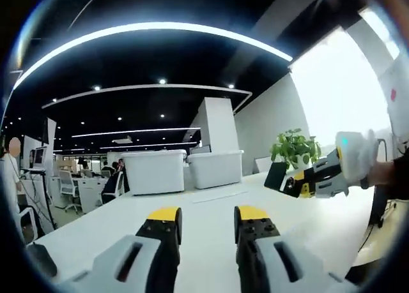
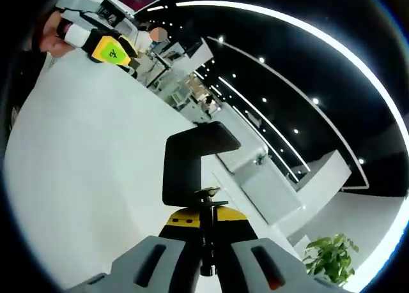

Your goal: Clamp the fixed fixture on the desktop, loosen the retaining clip, secure it to the edge of the desk, and tighten the retaining clip.

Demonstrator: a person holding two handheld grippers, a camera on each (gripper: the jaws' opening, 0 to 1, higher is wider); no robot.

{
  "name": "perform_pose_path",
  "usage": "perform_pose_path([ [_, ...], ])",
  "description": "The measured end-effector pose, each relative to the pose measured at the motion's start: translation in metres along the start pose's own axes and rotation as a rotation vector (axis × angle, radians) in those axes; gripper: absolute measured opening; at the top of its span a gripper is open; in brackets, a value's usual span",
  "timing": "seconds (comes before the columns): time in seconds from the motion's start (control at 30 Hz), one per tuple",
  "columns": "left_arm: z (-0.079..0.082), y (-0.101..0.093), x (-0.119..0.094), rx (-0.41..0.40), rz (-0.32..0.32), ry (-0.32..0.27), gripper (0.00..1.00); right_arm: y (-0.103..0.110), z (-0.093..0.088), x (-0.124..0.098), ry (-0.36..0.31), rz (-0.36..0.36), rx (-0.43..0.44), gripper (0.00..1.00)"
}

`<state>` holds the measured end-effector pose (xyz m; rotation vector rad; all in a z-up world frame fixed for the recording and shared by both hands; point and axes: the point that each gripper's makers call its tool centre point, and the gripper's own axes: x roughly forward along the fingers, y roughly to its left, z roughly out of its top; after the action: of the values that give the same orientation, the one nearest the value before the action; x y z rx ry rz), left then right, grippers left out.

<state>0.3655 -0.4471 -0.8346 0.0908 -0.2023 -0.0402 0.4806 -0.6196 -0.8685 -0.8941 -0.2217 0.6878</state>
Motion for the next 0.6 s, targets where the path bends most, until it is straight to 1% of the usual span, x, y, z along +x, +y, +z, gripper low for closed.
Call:
perform_pose_path([
  [0.13,0.003,0.004,-0.009,-0.009,0.015,-0.003,0.33,0.004,0.001,-0.008,-0.010,0.009,0.008,0.03],
  [0.4,0.002,0.006,-0.017,-0.012,0.031,-0.002,0.32,0.002,0.005,-0.016,-0.015,0.003,-0.001,0.03],
  [0.6,0.001,0.007,-0.020,-0.015,0.033,0.000,0.32,0.008,0.009,-0.024,-0.034,0.012,-0.014,0.03],
])
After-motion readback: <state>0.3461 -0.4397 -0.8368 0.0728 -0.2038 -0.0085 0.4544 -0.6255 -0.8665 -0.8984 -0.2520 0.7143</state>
